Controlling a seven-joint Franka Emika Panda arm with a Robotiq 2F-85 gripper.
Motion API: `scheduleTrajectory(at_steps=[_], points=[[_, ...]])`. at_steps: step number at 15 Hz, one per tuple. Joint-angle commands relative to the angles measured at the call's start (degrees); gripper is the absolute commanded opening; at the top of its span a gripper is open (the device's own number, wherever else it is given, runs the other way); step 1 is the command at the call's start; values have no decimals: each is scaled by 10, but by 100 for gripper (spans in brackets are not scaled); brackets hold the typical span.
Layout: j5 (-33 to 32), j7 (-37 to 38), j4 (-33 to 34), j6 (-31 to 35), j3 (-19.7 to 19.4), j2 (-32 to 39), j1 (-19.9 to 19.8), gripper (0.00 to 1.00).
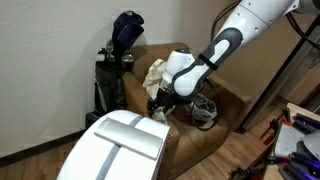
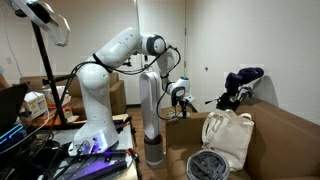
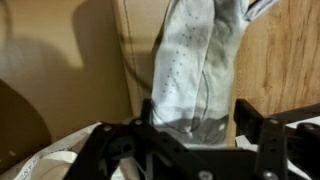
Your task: Move the white object from one arm of the couch to the other,put the remote on the left arm of the couch and then move the helmet to the corner
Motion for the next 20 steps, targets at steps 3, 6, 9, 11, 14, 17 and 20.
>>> scheduleTrajectory(at_steps=[3, 6, 9, 11, 14, 17, 20], points=[[29, 1, 11, 37, -8, 18, 16, 41], [32, 1, 5, 46, -12, 11, 19, 22], [33, -15, -5, 55, -2, -4, 10, 7], [31, -24, -16, 56, 4, -19, 3, 4], [22, -26, -45, 40, -12, -58, 11, 7], [14, -37, -110, 4, -33, -133, 5, 7], [-1, -55, -175, -26, -58, -213, -2, 7]])
